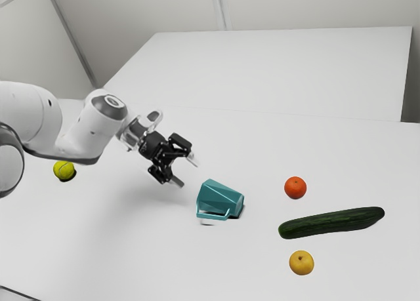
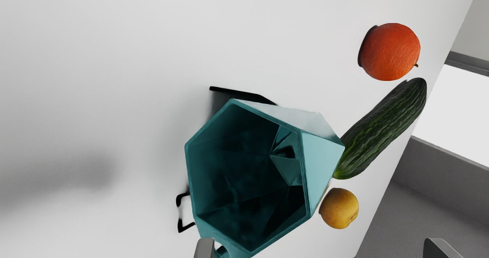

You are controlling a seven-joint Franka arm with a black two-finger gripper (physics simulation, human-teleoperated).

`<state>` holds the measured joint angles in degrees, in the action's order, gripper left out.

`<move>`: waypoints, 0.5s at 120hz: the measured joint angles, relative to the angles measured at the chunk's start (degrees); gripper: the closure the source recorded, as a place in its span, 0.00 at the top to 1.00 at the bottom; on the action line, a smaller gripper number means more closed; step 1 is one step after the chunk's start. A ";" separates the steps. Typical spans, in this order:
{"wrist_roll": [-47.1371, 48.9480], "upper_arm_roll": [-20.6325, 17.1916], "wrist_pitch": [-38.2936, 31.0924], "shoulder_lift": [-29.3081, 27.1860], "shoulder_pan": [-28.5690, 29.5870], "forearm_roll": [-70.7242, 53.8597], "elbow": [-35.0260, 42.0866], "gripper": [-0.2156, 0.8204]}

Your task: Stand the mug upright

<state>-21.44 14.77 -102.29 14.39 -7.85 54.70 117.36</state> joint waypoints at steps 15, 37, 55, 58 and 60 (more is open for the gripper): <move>-2.40 -0.62 -2.01 3.34 0.05 1.66 -1.86 0.79; -5.23 -2.39 -3.44 5.54 0.07 3.82 -3.81 0.79; -6.93 -3.28 -4.03 3.85 -0.48 4.96 -1.65 0.79; -7.16 -3.31 -4.14 3.38 -0.63 5.06 -0.92 0.79; -7.31 -3.32 -4.20 3.11 -0.71 5.12 -0.47 0.79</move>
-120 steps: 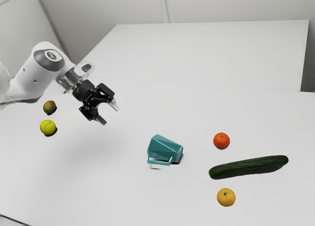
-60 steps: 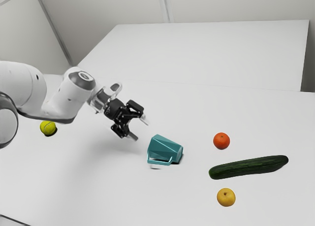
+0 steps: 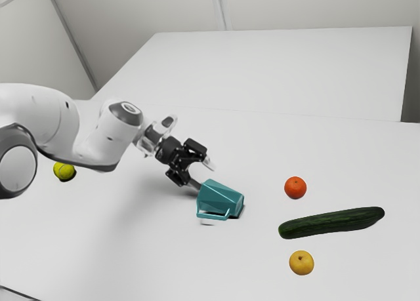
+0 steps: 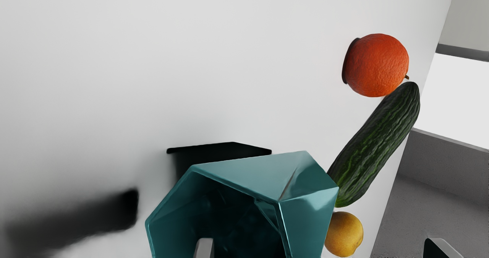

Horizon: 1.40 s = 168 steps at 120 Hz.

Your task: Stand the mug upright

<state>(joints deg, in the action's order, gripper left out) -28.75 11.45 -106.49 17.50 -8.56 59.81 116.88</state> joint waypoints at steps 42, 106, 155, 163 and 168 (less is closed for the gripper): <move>-2.28 -0.70 -0.52 -0.53 -1.38 1.87 2.32 0.74; -0.30 -3.08 -0.09 -1.94 -1.73 2.84 1.72 0.09; 1.65 -3.07 -0.89 -7.66 -1.74 -2.50 1.78 0.04; 1.92 -3.10 -2.79 -10.12 -1.83 -7.86 1.86 0.04; 2.09 -3.10 -4.31 -11.73 -2.46 -12.01 2.00 0.04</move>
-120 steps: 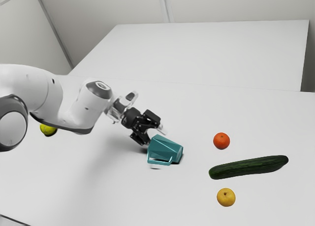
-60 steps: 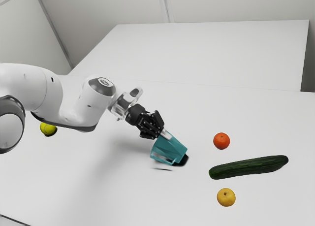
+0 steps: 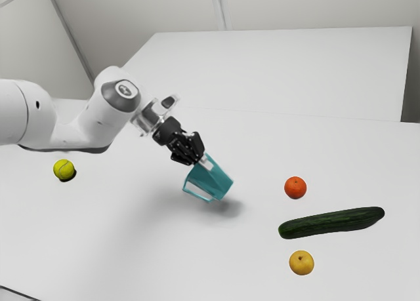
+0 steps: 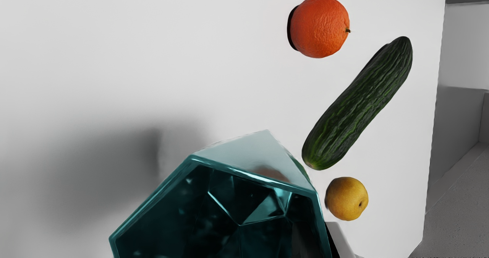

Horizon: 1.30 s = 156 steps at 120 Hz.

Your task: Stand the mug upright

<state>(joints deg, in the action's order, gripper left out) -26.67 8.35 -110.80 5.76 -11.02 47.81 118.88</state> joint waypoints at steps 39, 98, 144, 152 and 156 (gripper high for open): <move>4.19 -0.69 -7.80 -2.84 -7.01 -40.52 -0.48 0.03; 19.20 -1.31 -11.29 2.22 -11.02 -59.70 -1.58 0.03; 27.17 -1.33 -12.09 3.85 -11.04 -56.92 -1.44 0.04; 28.00 -1.33 -12.10 3.86 -11.04 -56.03 -1.44 0.11; 28.35 -1.32 -12.10 3.86 -11.04 -55.23 -1.41 0.18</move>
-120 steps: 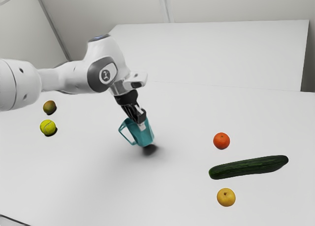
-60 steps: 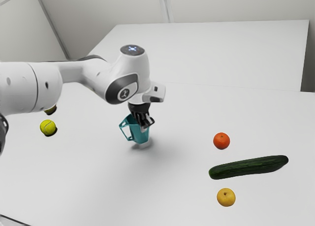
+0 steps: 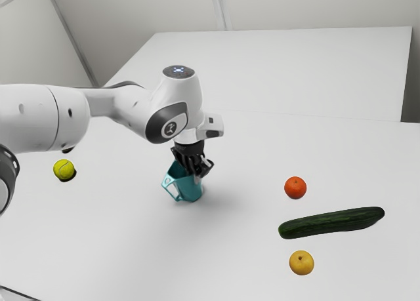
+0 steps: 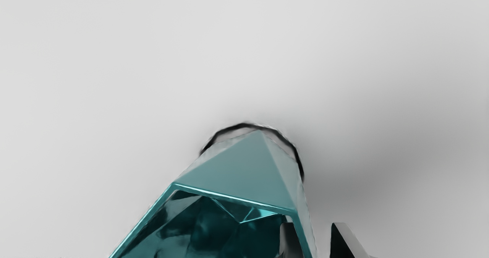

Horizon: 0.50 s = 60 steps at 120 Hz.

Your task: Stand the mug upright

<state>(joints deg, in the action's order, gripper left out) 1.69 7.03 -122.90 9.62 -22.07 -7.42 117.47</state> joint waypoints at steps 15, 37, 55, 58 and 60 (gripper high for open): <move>1.15 0.00 0.03 -0.46 -0.01 1.88 0.13 0.44; 2.45 0.00 0.50 -3.33 0.03 2.76 0.15 0.64; 2.64 0.08 2.29 -5.08 0.16 2.84 -3.33 0.72; 2.50 0.14 2.98 -5.09 0.23 2.86 -4.54 0.73; 2.40 0.20 3.47 -5.09 0.28 2.87 -5.31 0.73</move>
<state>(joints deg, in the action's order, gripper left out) 4.08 7.22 -119.43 4.53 -21.79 -4.55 112.15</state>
